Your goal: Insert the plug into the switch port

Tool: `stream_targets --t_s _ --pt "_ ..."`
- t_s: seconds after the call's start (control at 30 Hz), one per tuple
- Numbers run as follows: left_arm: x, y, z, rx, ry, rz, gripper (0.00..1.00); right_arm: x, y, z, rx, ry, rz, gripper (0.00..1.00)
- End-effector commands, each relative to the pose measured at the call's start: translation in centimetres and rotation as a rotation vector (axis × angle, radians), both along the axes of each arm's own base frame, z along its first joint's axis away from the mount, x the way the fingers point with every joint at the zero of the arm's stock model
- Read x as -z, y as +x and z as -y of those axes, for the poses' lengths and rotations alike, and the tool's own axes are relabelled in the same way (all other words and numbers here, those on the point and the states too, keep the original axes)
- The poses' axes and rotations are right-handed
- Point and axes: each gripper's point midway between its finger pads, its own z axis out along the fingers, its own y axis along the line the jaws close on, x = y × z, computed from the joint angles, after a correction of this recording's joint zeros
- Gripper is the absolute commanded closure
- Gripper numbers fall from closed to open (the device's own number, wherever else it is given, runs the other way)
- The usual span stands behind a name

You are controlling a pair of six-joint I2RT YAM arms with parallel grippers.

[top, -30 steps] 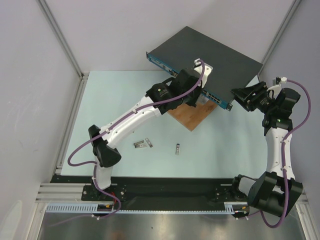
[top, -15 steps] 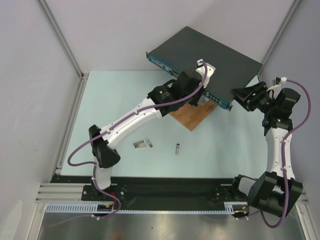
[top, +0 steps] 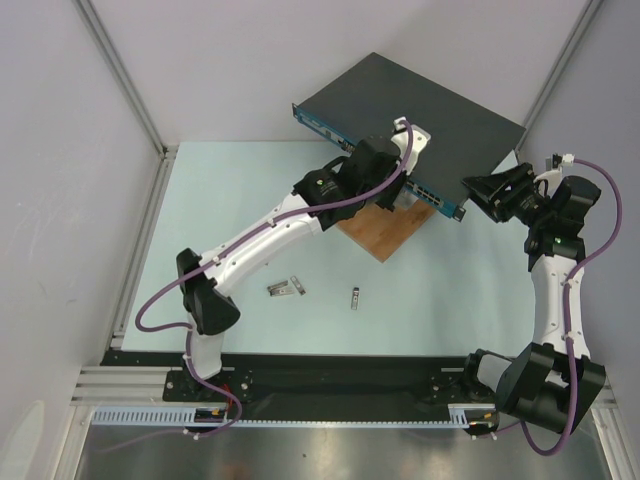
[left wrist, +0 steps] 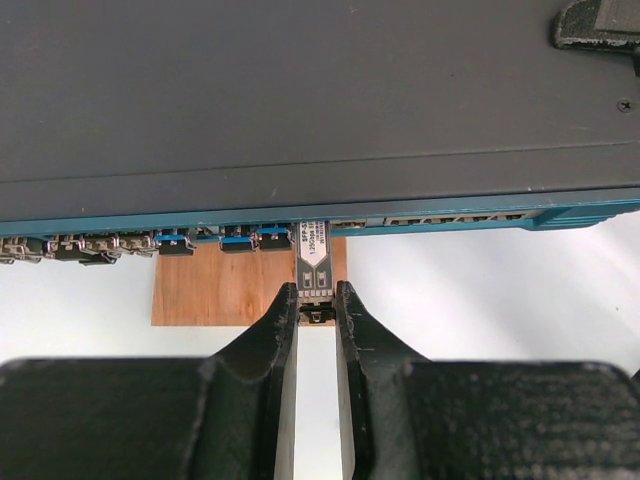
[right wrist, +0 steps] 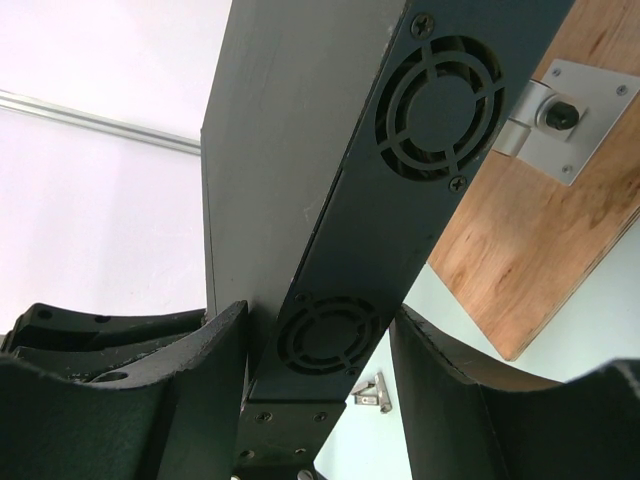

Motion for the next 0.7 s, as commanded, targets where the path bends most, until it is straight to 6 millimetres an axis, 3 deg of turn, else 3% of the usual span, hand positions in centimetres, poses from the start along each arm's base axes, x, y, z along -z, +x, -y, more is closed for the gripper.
stream_targets --t_s 0.0,0.17,0.23,0.33,0.57,0.67 --pt "-7.1 1.2 4.6 0.109 -0.273 0.179 0.91 0.6 -0.6 -3.0 -0.148 -0.047 0.039 1.00" --pt "-6.4 1.3 4.6 0.102 -0.281 0.146 0.91 0.7 -0.7 -3.0 -0.150 -0.042 0.036 1.00" --pt "-5.8 1.1 4.8 0.119 -0.295 0.116 0.98 0.6 -0.7 -3.0 -0.151 -0.043 0.040 1.00" --pt "-5.6 0.7 5.1 0.190 -0.331 0.104 1.00 0.5 -0.7 -3.1 -0.153 -0.043 0.042 1.00" --pt "-6.7 1.8 4.3 0.196 -0.337 0.164 0.99 0.2 -0.7 -3.1 -0.156 -0.046 0.051 1.00" --pt "-6.2 2.1 4.1 0.159 -0.333 0.130 0.81 0.3 -0.7 -3.1 -0.155 -0.047 0.048 1.00"
